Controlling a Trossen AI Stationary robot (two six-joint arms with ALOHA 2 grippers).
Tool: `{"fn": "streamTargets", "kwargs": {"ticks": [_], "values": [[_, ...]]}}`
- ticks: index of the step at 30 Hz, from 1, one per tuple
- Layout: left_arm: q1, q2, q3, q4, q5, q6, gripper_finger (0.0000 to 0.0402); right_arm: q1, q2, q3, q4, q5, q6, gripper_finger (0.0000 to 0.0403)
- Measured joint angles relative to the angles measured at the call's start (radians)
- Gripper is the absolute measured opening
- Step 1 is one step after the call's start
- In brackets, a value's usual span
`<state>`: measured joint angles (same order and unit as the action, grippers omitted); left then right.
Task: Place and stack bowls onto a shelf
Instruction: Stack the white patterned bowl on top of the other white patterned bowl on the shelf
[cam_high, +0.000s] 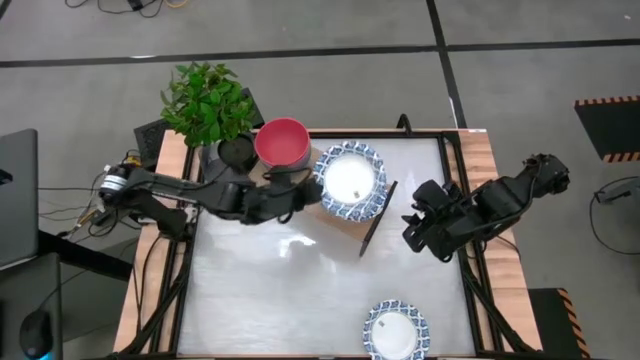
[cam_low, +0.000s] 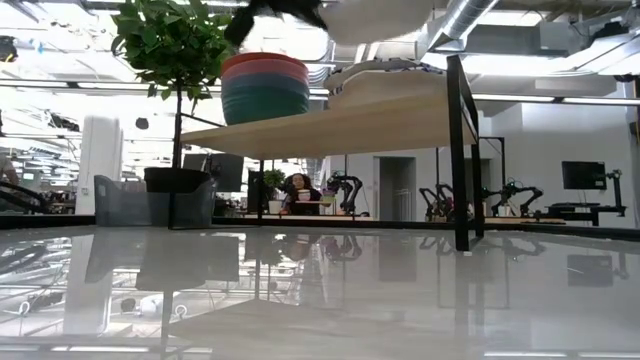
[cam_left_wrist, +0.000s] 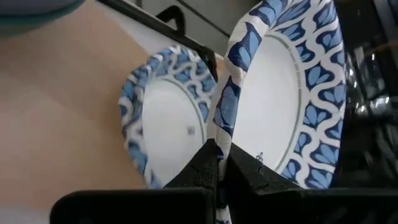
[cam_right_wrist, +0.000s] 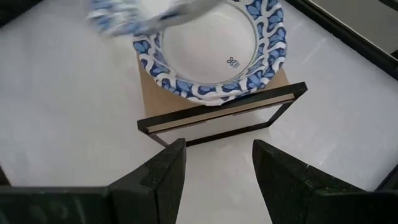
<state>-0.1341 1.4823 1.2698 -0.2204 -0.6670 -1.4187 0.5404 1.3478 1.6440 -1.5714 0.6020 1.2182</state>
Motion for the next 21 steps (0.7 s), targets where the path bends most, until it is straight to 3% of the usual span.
{"fn": "streamTargets", "kwargs": {"ticks": [7, 14, 18, 21], "values": [[0.071, 0.098, 0.003, 0.029, 0.084, -0.140, 0.0000, 0.002, -0.033, 0.000, 0.000, 0.002, -0.148, 0.0210], [0.064, 0.158, 0.022, 0.073, 0.078, -0.189, 0.0000, 0.002, -0.080, 0.000, 0.000, 0.003, -0.254, 0.0210], [0.055, 0.155, 0.026, 0.073, 0.018, -0.191, 0.0000, 0.002, -0.109, 0.000, 0.000, 0.026, -0.267, 0.0210], [0.055, 0.154, 0.026, 0.076, 0.062, -0.179, 0.0000, 0.002, -0.126, 0.000, 0.001, 0.034, -0.275, 0.0210]]}}
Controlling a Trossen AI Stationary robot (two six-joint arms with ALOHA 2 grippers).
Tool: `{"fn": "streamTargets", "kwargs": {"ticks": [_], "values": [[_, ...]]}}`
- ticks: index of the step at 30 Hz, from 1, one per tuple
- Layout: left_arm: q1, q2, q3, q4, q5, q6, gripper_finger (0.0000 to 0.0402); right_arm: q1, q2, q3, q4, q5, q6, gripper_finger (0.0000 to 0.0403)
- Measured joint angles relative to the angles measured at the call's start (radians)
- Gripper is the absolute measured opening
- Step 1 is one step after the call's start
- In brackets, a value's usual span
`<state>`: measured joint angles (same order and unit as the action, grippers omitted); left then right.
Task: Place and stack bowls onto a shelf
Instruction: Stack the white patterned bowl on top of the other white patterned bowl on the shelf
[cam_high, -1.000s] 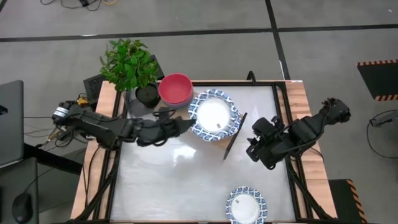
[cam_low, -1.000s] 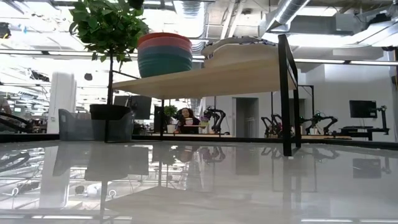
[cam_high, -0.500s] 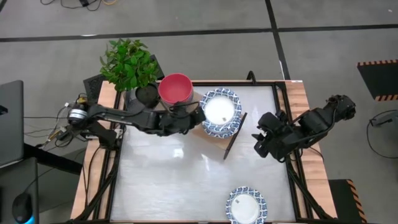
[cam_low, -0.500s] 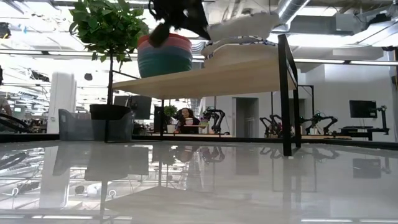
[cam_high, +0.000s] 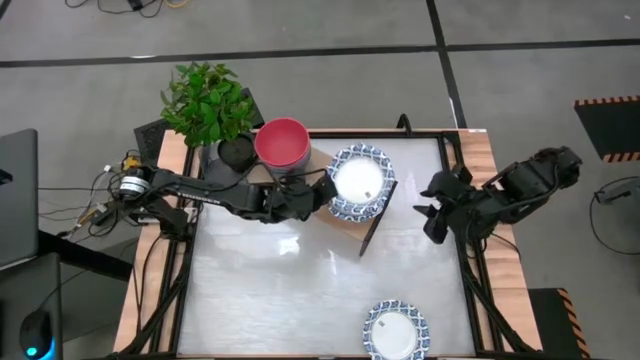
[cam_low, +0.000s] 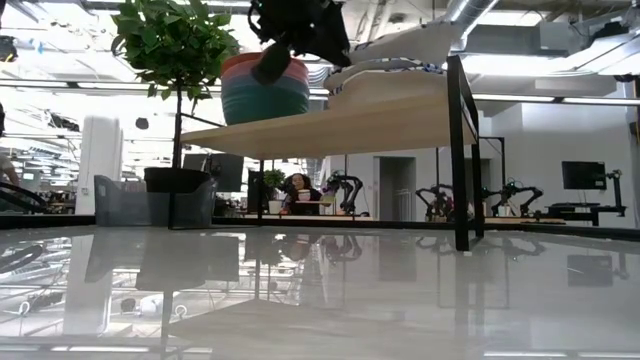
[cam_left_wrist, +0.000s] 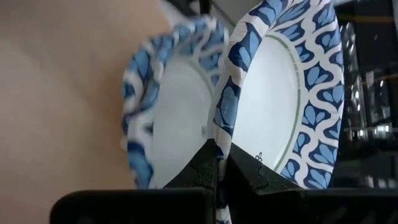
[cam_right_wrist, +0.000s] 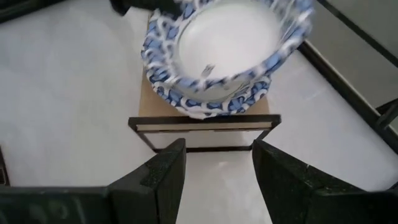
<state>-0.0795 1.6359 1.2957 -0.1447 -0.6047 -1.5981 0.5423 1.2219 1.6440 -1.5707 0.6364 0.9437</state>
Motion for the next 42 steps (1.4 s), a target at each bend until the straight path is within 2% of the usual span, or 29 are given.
{"fn": "streamTargets", "kwargs": {"ticks": [3, 7, 17, 25, 32, 37, 42], "values": [[0.000, -0.001, 0.000, -0.022, 0.058, -0.013, 0.0003, 0.000, -0.013, 0.000, 0.000, 0.032, -0.003, 0.0210], [-0.006, -0.001, 0.000, -0.071, 0.050, -0.016, 0.0022, 0.000, -0.015, 0.000, 0.000, 0.046, -0.006, 0.0210], [-0.006, -0.002, 0.000, -0.066, 0.051, -0.011, 0.0117, -0.002, -0.011, 0.000, 0.000, 0.047, -0.012, 0.0210], [-0.010, -0.035, -0.001, -0.048, 0.114, 0.028, 0.0173, -0.002, -0.012, 0.000, 0.000, 0.047, -0.037, 0.0210], [-0.009, -0.087, -0.001, -0.036, 0.140, 0.076, 0.0186, -0.002, -0.012, 0.000, 0.000, 0.046, -0.040, 0.0210], [-0.012, -0.111, 0.000, -0.098, 0.223, 0.071, 0.0186, -0.002, -0.012, 0.000, 0.000, 0.046, -0.059, 0.0210], [-0.030, -0.120, -0.001, -0.184, 0.348, 0.094, 0.0186, -0.002, -0.012, 0.000, 0.000, 0.044, -0.055, 0.0210]]}}
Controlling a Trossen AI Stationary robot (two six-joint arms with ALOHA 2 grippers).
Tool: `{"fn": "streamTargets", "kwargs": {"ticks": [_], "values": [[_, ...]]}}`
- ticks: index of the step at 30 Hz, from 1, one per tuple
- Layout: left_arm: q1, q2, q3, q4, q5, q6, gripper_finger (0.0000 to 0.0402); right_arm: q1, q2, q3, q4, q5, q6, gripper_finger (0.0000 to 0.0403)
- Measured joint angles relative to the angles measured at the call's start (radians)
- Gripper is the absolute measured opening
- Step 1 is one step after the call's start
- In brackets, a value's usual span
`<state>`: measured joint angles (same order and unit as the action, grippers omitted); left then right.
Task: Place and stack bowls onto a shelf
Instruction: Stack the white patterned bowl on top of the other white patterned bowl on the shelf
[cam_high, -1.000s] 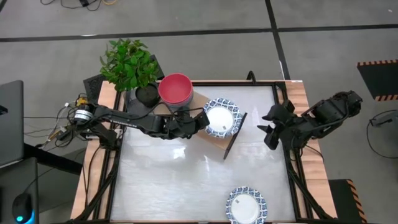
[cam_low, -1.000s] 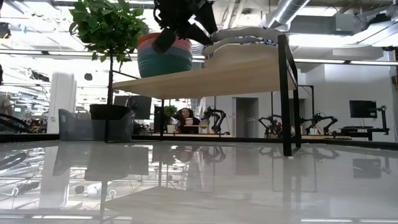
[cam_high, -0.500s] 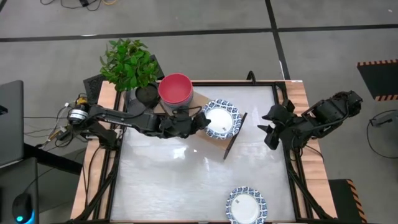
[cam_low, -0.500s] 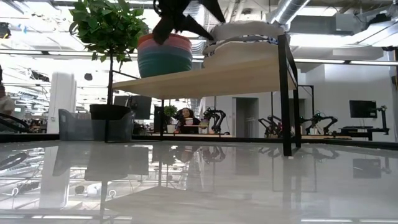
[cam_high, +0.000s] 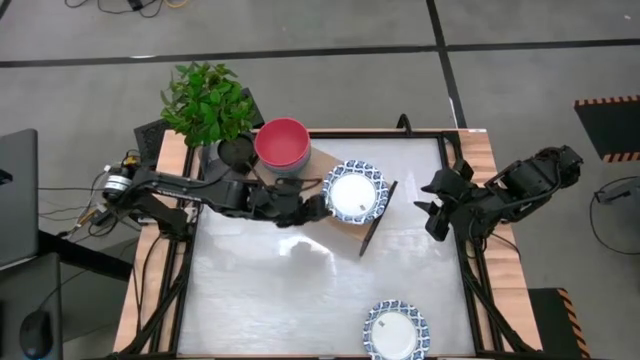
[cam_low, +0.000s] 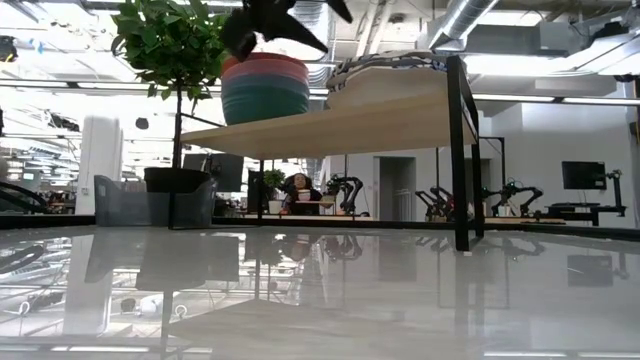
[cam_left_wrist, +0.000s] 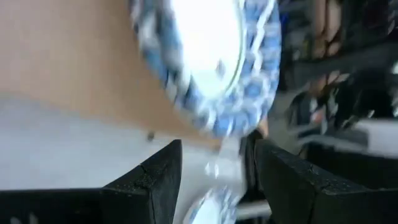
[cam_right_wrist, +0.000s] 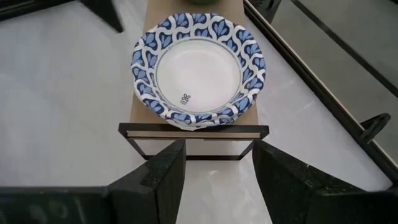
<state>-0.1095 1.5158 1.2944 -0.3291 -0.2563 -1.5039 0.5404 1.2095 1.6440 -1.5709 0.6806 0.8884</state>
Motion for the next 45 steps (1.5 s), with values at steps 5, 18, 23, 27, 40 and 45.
{"fn": "streamTargets", "kwargs": {"ticks": [5, 18, 23, 27, 40, 45], "values": [[-0.055, -0.004, 0.000, -0.036, 0.111, 0.048, 0.0186, 0.000, 0.000, 0.000, 0.000, -0.023, 0.028, 0.0210], [-0.210, 0.182, 0.000, 0.185, 0.052, -0.015, 0.0186, 0.002, 0.008, 0.000, 0.000, -0.062, 0.048, 0.0210], [-0.227, 0.300, 0.000, 0.342, 0.047, -0.027, 0.0186, 0.002, 0.008, 0.000, 0.000, -0.067, -0.002, 0.0210], [-0.244, 0.385, 0.000, 0.438, 0.045, -0.046, 0.0186, 0.002, 0.008, 0.000, 0.000, -0.068, -0.033, 0.0210], [-0.283, 0.634, 0.289, 0.361, 0.110, 0.112, 0.0185, 0.002, 0.008, 0.000, 0.000, -0.081, -0.086, 0.0210], [-0.281, 0.699, 0.397, 0.216, 0.123, 0.139, 0.0185, 0.002, 0.007, 0.000, 0.000, -0.084, -0.086, 0.0210]]}}
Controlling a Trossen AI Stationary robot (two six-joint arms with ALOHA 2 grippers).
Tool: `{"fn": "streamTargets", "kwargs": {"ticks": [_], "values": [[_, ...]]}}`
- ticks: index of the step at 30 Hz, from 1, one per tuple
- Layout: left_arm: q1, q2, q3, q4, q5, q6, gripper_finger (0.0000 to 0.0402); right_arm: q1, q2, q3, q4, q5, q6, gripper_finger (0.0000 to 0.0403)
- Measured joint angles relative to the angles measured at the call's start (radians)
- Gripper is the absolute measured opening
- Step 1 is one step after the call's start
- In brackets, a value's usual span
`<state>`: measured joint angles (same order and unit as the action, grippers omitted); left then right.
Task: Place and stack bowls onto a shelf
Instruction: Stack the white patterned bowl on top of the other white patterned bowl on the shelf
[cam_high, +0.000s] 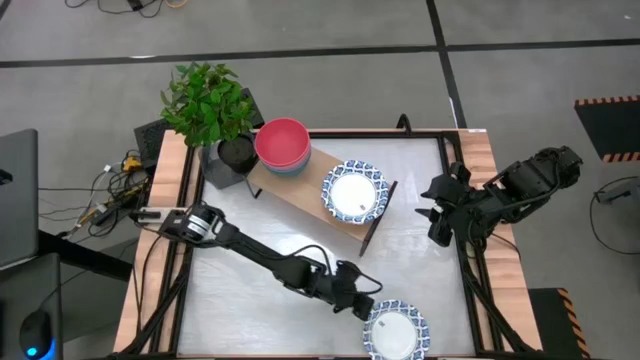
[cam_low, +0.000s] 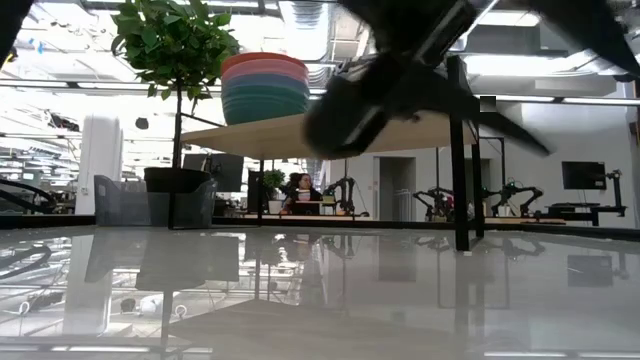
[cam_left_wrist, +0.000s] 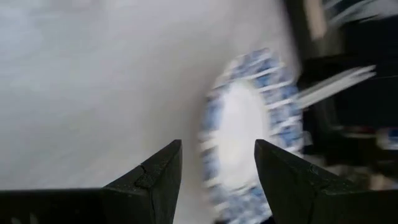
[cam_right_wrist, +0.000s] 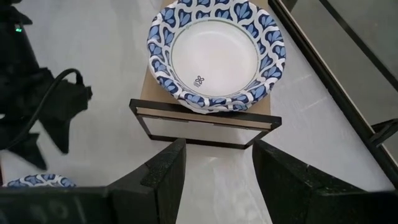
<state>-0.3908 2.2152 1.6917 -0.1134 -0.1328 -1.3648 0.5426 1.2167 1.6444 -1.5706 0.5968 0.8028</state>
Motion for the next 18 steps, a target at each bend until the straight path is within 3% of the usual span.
{"fn": "streamTargets", "kwargs": {"ticks": [8, 18], "values": [[-0.017, 0.017, 0.008, 0.030, -0.005, 0.010, 0.0185, 0.000, 0.000, 0.000, 0.001, 0.000, 0.000, 0.0210], [-0.050, 0.167, 0.065, 0.245, -0.001, -0.070, 0.0185, 0.000, 0.000, 0.000, 0.004, -0.024, 0.001, 0.0210]]}}
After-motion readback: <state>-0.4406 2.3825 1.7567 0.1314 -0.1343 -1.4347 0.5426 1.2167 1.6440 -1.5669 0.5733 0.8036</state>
